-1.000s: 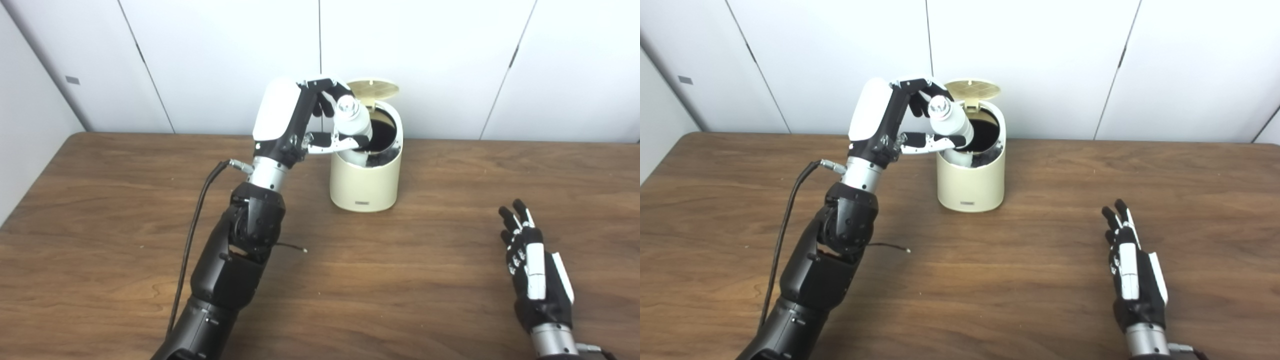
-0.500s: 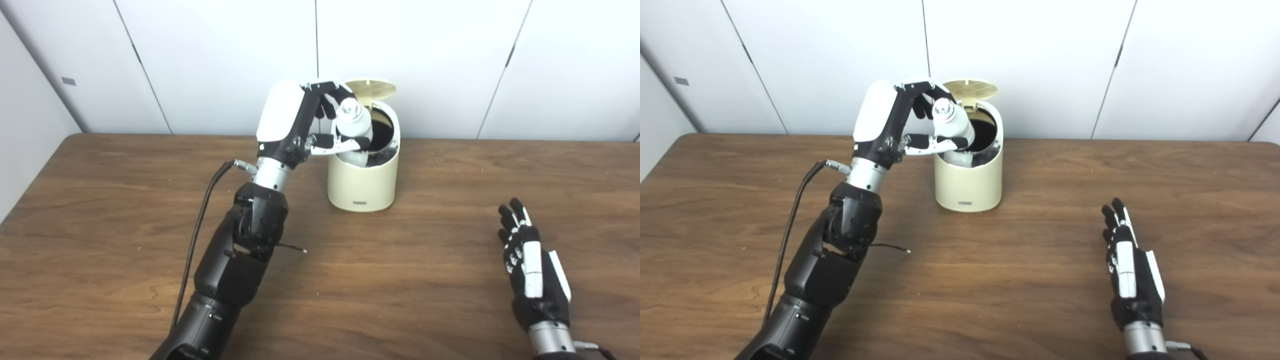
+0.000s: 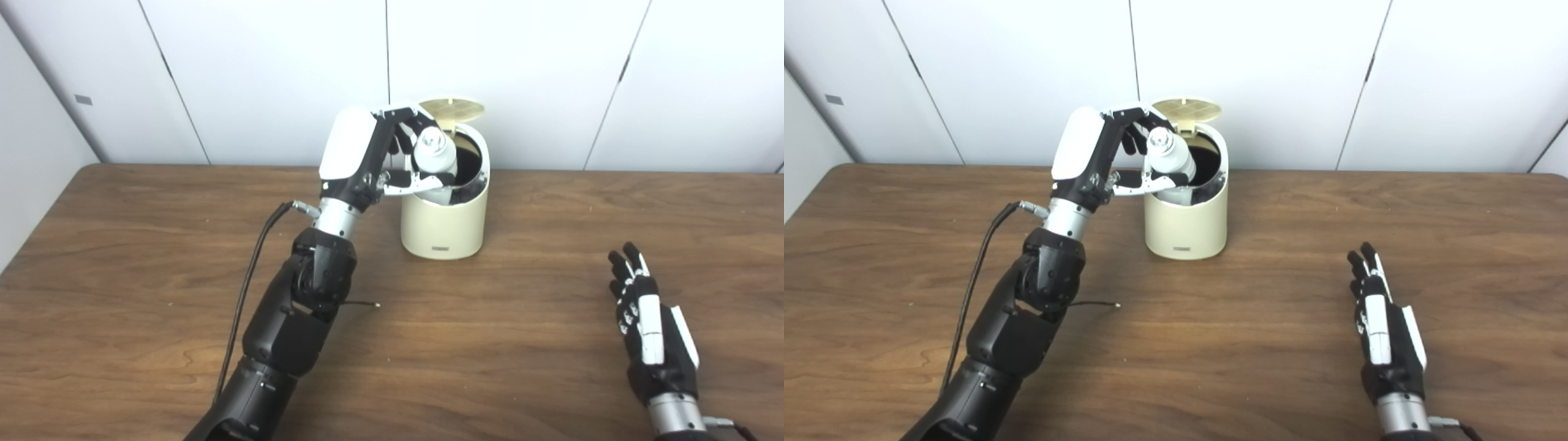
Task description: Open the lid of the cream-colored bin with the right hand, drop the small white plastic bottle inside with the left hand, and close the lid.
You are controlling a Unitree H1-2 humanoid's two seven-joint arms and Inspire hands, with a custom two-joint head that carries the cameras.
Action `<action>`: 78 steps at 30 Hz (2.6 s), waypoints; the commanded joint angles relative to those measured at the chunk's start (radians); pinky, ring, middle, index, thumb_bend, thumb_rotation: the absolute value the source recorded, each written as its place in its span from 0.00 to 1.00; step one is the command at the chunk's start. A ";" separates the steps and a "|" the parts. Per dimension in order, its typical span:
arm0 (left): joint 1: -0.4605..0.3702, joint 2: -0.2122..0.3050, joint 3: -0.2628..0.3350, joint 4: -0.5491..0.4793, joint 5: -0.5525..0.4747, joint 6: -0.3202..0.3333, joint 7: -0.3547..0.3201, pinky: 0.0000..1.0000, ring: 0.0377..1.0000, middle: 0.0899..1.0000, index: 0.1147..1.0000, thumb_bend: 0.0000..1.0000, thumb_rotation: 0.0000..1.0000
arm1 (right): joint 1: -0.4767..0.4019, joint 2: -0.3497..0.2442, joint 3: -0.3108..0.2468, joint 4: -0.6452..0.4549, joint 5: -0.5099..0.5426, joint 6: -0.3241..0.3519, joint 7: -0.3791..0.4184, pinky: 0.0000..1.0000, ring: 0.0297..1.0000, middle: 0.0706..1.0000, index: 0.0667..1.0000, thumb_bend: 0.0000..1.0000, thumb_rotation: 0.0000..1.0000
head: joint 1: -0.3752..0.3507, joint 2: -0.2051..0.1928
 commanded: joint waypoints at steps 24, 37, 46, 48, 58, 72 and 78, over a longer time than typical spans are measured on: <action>-0.040 0.029 -0.018 -0.071 -0.003 0.030 -0.086 0.39 0.42 0.53 0.49 1.00 0.16 | -0.008 -0.011 0.000 0.014 0.044 0.029 0.018 1.00 1.00 0.95 1.00 0.60 1.00 | 0.004 0.006; 0.049 0.007 0.079 -0.254 -0.136 0.079 -0.109 0.34 0.40 0.46 0.45 0.93 0.06 | 0.002 -0.008 -0.005 0.009 0.057 0.033 0.014 1.00 1.00 0.95 1.00 0.60 1.00 | 0.003 0.010; 0.187 0.020 0.208 -0.435 -0.289 0.244 -0.174 0.37 0.47 0.51 0.48 0.77 0.07 | 0.005 -0.015 -0.006 0.001 0.061 0.033 0.021 1.00 1.00 0.96 1.00 0.59 1.00 | 0.001 0.014; 0.211 0.019 0.224 -0.437 -0.301 0.255 -0.171 0.40 0.49 0.52 0.48 0.74 0.11 | 0.005 -0.016 -0.007 -0.001 0.063 0.030 0.023 1.00 1.00 0.96 1.00 0.60 1.00 | 0.000 0.015; 0.386 0.050 0.229 -0.413 -0.602 0.376 -0.363 0.84 0.90 0.93 0.94 0.58 0.66 | -0.061 -0.017 -0.005 0.001 -0.002 -0.029 0.001 1.00 0.99 0.96 0.99 0.60 1.00 | -0.007 0.016; 0.492 -0.021 0.223 -0.330 -0.764 0.288 -0.385 1.00 1.00 1.00 1.00 0.67 1.00 | -0.274 -0.085 0.073 -0.106 -0.245 0.087 0.013 1.00 0.99 0.95 0.95 0.75 1.00 | -0.026 0.013; 0.512 -0.045 0.219 -0.302 -0.756 0.265 -0.360 1.00 1.00 1.00 1.00 0.65 1.00 | -0.409 -0.105 0.110 -0.131 -0.338 0.194 0.034 0.97 0.97 0.94 0.93 0.66 1.00 | -0.035 0.016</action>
